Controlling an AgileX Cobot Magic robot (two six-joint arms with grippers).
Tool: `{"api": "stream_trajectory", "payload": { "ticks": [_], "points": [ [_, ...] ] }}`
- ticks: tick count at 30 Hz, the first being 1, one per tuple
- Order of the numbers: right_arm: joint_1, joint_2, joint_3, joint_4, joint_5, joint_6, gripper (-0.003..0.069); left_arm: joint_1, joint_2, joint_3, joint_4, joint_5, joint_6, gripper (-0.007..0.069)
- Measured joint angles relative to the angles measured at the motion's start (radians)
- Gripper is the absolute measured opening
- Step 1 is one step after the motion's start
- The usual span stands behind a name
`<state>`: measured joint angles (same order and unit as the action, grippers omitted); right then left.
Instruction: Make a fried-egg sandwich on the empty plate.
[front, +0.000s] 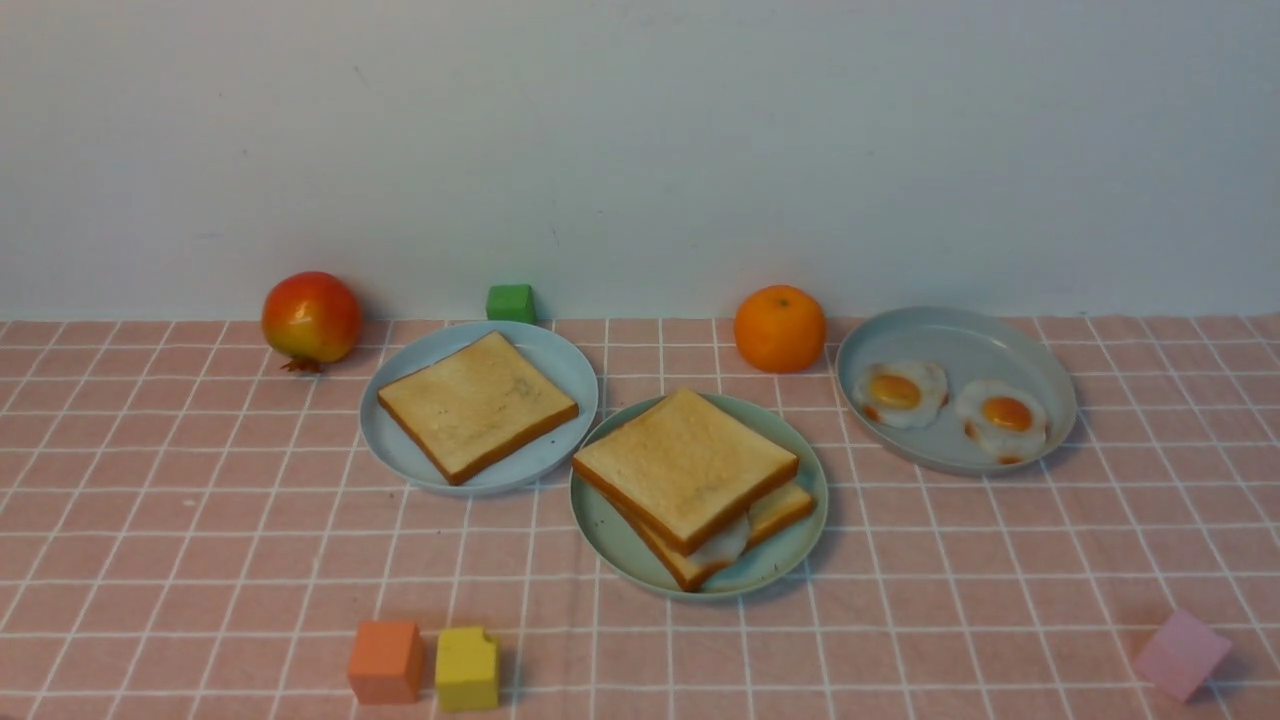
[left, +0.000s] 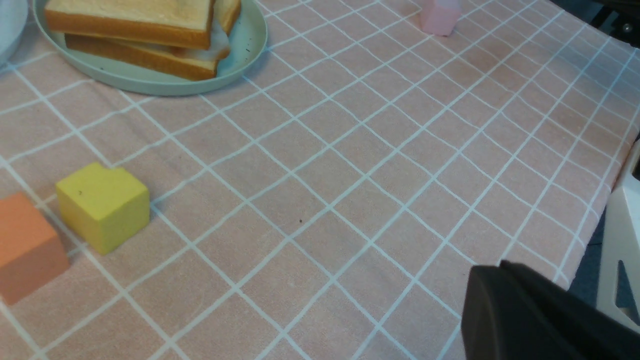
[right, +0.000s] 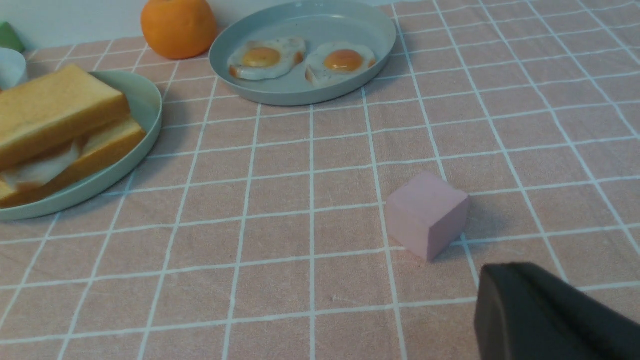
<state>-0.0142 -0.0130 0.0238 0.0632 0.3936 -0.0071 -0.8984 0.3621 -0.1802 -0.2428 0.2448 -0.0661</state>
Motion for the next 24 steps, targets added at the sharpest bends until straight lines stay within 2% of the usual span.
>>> {"api": "stream_trajectory", "payload": {
  "ticks": [2, 5, 7, 8, 9, 12, 15, 18, 20, 24],
  "points": [
    [0.000, 0.000, 0.000, 0.000, 0.000, 0.000, 0.0007, 0.010, -0.001, 0.004, 0.015, -0.030, -0.015, 0.0013],
    [0.000, 0.000, 0.000, -0.002, 0.000, 0.000, 0.0010, 0.079, -0.023, 0.011, 0.028, -0.083, -0.036, 0.0013],
    [0.000, 0.000, 0.000, -0.003, 0.000, 0.000, 0.0012, 0.243, -0.091, 0.023, 0.035, -0.123, -0.046, 0.0013],
    [0.000, 0.000, 0.000, -0.003, 0.000, 0.000, 0.0012, 0.258, -0.097, 0.024, 0.036, -0.124, -0.048, 0.0013],
    [0.000, 0.000, 0.000, -0.003, 0.000, 0.000, 0.0014, 0.395, -0.155, 0.038, 0.038, -0.125, -0.055, 0.0013],
    [0.000, 0.000, 0.000, -0.003, 0.000, 0.000, 0.0015, 0.616, -0.267, 0.077, 0.042, -0.101, -0.064, 0.0013],
    [0.000, 0.000, 0.000, -0.003, 0.000, 0.000, 0.0016, 0.770, -0.355, 0.142, 0.059, -0.064, -0.094, 0.0013],
    [0.000, 0.000, 0.000, -0.003, 0.000, 0.000, 0.0016, 0.843, -0.372, 0.197, 0.075, -0.004, -0.140, 0.0013],
    [0.000, 0.000, 0.000, -0.003, 0.000, 0.000, 0.0017, 0.859, -0.372, 0.204, 0.102, 0.086, -0.169, 0.0013],
    [0.000, 0.000, 0.000, -0.003, 0.000, 0.000, 0.0020, 0.863, -0.372, 0.202, 0.117, 0.104, -0.201, 0.0013]
  ]
}}
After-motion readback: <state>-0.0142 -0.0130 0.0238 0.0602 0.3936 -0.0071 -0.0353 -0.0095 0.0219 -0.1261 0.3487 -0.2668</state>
